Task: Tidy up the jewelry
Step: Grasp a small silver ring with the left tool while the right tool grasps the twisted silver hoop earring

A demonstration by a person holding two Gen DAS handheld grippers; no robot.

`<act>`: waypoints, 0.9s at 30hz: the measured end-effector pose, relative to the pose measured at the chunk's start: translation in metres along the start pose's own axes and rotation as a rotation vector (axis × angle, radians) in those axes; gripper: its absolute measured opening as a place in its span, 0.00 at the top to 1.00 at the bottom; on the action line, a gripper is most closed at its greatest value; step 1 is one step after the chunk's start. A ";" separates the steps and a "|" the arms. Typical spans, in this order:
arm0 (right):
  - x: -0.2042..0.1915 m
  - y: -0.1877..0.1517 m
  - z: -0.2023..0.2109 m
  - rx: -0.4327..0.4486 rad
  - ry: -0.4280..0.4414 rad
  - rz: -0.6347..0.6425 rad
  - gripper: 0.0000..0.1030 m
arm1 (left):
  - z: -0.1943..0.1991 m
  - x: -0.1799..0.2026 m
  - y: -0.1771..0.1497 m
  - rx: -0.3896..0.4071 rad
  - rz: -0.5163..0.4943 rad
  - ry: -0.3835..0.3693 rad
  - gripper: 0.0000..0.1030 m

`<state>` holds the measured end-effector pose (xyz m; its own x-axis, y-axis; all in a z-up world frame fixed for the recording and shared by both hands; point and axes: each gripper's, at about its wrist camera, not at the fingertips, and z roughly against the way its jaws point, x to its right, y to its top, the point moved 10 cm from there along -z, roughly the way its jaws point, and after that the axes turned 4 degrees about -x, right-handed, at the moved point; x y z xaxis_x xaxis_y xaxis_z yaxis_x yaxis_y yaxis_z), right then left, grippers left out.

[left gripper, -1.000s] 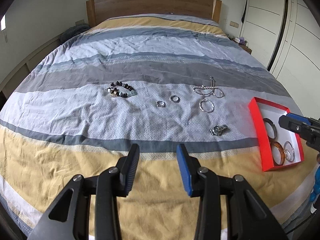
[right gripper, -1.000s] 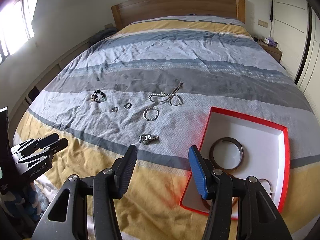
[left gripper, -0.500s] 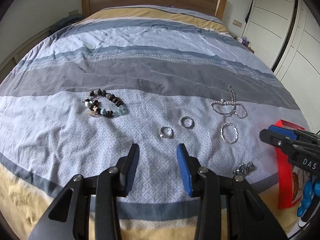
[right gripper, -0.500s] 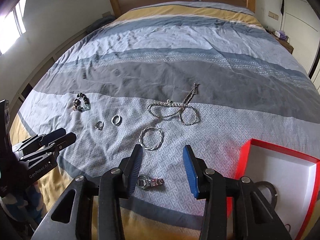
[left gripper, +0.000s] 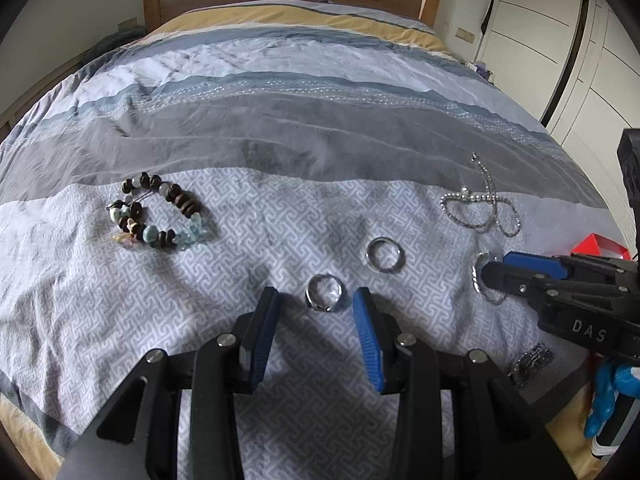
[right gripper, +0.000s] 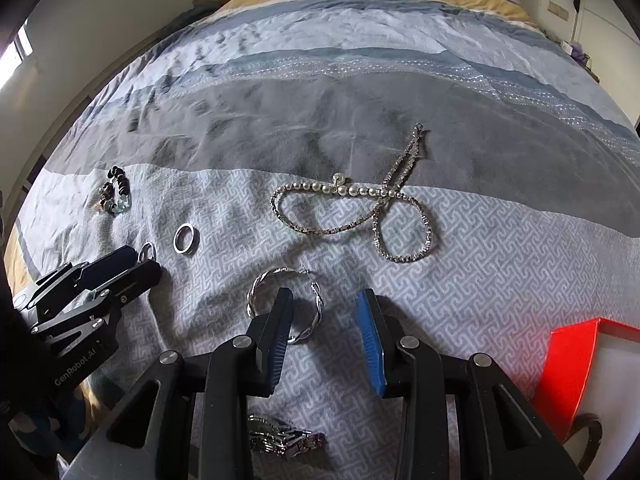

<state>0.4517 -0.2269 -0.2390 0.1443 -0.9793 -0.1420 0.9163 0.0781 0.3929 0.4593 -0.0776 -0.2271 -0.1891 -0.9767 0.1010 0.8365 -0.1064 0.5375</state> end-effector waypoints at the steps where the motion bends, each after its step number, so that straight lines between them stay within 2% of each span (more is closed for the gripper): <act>1: -0.001 0.001 -0.001 0.000 -0.004 0.006 0.73 | -0.002 0.001 0.000 0.002 -0.004 0.000 0.64; 4: -0.004 0.002 -0.007 -0.005 -0.018 0.025 0.84 | -0.004 0.001 0.001 0.008 -0.011 0.003 0.66; 8: -0.005 0.001 -0.010 0.000 -0.025 0.033 0.94 | -0.003 0.002 0.001 0.010 -0.011 -0.001 0.83; 16: -0.003 0.003 0.014 0.065 0.016 -0.002 0.95 | 0.018 0.000 0.000 0.024 0.006 0.012 0.83; 23: 0.014 -0.001 0.079 0.159 0.018 -0.024 0.95 | 0.063 0.022 0.006 0.068 -0.013 -0.009 0.83; 27: 0.042 -0.014 0.118 0.190 -0.031 -0.024 0.95 | 0.089 0.053 0.009 0.093 -0.040 -0.049 0.83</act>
<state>0.4011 -0.2916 -0.1434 0.1092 -0.9859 -0.1264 0.8316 0.0210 0.5549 0.4113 -0.1141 -0.1419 -0.2481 -0.9615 0.1180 0.7772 -0.1249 0.6167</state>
